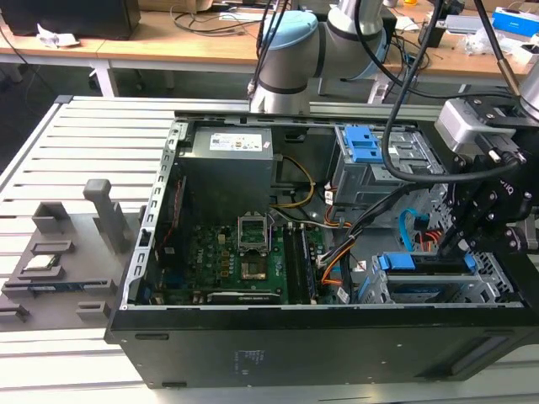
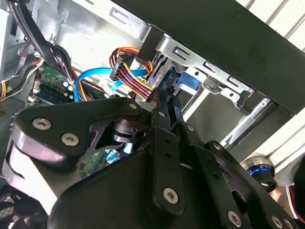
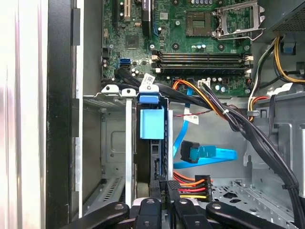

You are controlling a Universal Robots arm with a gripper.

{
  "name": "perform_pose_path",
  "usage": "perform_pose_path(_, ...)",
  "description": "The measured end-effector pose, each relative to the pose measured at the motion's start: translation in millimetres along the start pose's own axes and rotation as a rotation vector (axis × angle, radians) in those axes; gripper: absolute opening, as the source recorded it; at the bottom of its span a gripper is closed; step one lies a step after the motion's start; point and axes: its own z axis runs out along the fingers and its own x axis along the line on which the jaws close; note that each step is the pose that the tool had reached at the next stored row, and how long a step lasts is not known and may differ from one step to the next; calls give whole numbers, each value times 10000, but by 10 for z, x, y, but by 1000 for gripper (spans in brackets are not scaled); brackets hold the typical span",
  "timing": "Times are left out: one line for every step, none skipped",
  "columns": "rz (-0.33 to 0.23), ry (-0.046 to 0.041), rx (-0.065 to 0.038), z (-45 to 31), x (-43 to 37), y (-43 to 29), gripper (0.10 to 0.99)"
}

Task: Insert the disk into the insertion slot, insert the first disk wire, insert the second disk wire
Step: 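Insert the first disk wire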

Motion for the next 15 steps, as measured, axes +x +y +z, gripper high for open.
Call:
perform_pose_path(0,0,0,0,6,-3,169)
perform_pose_path(1,0,0,0,10,-3,169)
perform_pose_path(0,-1,0,1,16,-4,169)
perform_pose_path(-1,0,0,2,23,-5,169)
perform_pose_path(-1,-1,0,4,30,-5,169)
perform_pose_path(-2,1,0,6,31,-5,169)
perform_pose_path(1,2,0,10,32,-6,169)
perform_pose_path(5,1,0,14,32,-6,169)
perform_pose_path(5,-1,-1,17,32,-9,169)
perform_pose_path(5,-2,0,18,32,-9,169)
perform_pose_path(5,-4,0,17,32,-9,169)
perform_pose_path(4,-7,0,14,32,-9,169)
perform_pose_path(4,-7,0,3,30,-9,169)
perform_pose_path(4,-4,0,1,28,-9,169)
perform_pose_path(4,-3,-1,0,25,-9,169)
